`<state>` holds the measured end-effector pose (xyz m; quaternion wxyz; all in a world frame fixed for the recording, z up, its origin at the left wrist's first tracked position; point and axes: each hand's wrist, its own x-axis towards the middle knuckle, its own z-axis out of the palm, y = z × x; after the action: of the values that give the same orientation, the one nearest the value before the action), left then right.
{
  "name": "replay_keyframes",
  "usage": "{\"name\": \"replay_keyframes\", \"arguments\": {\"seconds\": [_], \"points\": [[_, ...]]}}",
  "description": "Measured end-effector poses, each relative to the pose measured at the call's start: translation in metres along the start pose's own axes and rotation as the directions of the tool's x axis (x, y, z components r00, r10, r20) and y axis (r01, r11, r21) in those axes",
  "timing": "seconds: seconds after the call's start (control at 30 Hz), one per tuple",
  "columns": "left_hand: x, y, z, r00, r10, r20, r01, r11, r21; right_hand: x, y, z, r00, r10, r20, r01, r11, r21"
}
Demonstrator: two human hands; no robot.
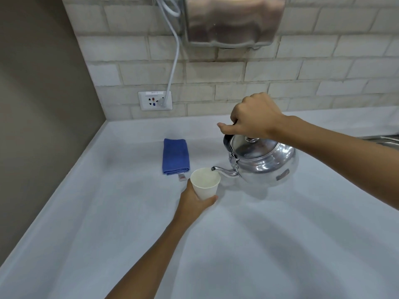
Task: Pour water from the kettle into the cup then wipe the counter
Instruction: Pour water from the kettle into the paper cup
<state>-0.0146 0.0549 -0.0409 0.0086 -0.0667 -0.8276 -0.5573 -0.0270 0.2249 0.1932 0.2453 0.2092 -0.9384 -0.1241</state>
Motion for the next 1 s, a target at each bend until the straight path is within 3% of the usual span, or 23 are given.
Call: {"name": "replay_keyframes", "arguments": {"seconds": [1.0], "points": [[0.000,-0.002,-0.001,0.997,0.075,0.022,-0.075,0.997,-0.035,0.009,-0.001,-0.019,0.999,-0.044,0.027,0.046,0.996,-0.072]]}}
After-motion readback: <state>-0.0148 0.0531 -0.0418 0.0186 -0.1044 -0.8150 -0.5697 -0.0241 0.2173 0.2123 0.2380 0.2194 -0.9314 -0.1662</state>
